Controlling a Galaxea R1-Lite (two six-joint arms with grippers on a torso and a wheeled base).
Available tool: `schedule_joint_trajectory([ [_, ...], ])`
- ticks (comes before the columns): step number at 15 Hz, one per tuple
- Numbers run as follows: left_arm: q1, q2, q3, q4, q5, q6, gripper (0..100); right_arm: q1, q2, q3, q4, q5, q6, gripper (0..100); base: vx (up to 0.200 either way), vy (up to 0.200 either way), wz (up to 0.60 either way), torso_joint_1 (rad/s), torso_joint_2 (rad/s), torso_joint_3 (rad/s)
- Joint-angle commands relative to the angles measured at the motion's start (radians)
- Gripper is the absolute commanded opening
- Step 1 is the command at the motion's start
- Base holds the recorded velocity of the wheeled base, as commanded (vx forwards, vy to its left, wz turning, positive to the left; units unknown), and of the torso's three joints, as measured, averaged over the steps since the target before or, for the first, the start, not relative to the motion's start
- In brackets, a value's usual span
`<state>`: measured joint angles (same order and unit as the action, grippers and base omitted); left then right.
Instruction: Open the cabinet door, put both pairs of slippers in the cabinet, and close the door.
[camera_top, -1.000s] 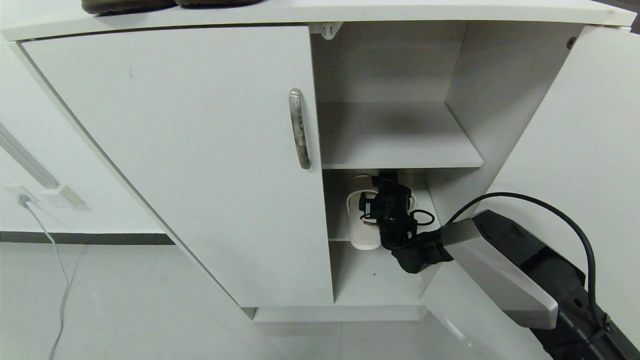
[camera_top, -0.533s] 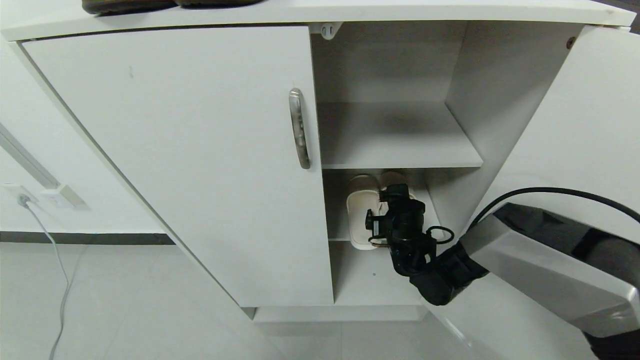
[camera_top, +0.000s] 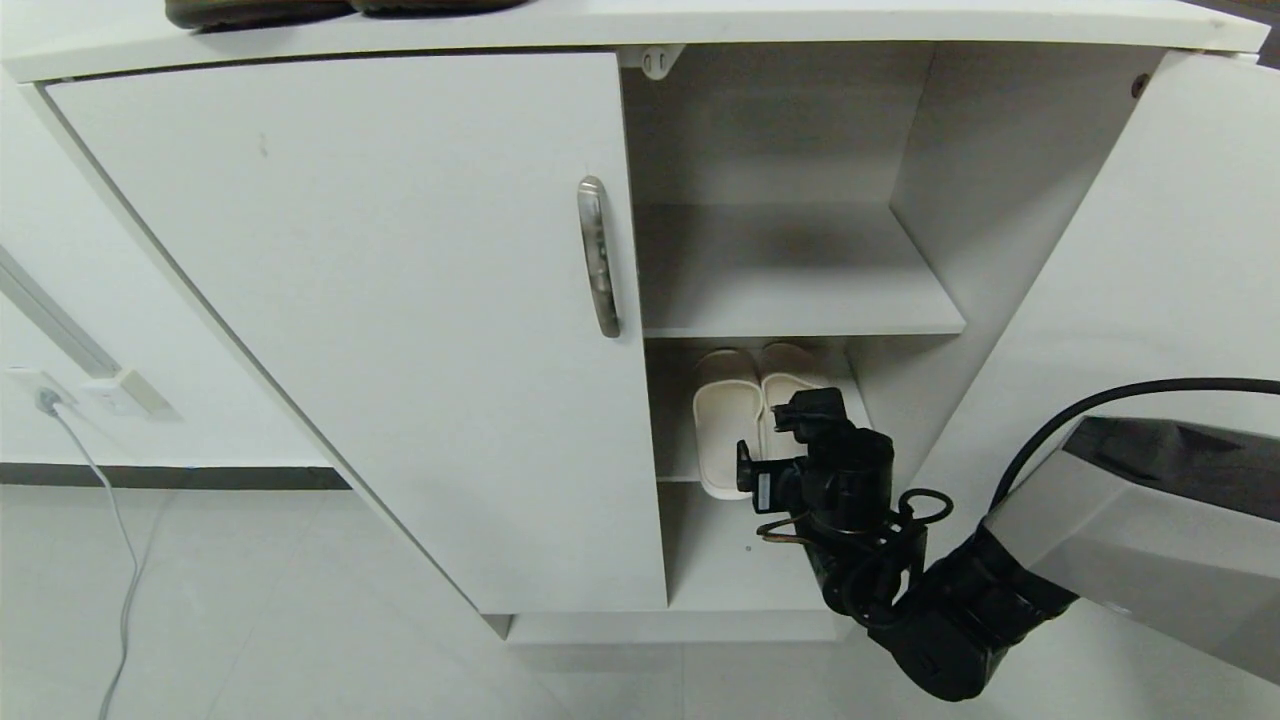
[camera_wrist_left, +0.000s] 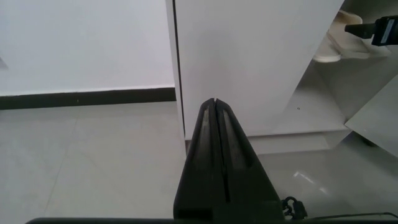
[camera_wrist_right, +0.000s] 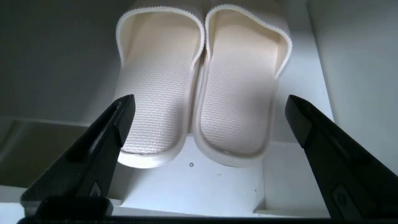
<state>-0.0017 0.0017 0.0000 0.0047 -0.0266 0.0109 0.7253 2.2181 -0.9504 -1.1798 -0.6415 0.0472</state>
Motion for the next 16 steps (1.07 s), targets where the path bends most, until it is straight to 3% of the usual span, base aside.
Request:
schedule_joint_trajectory([
  [1, 0.000, 0.001, 0.000, 0.000, -0.001, 0.000, 0, 0.002, -0.008, 0.002, -0.001, 0.000, 0.000, 100, 0.000, 0.000, 0.00, 0.000, 0.00, 0.000],
  [9, 0.000, 0.001, 0.000, 0.000, 0.001, -0.005, 0, 0.013, -0.012, 0.029, -0.021, 0.000, -0.003, 100, -0.200, 0.000, 0.00, 0.003, 0.00, 0.004],
  [16, 0.000, 0.001, 0.000, 0.000, 0.001, -0.005, 0, 0.013, -0.014, 0.047, -0.049, 0.000, -0.010, 100, 0.000, 0.000, 0.00, 0.000, 0.00, 0.000],
])
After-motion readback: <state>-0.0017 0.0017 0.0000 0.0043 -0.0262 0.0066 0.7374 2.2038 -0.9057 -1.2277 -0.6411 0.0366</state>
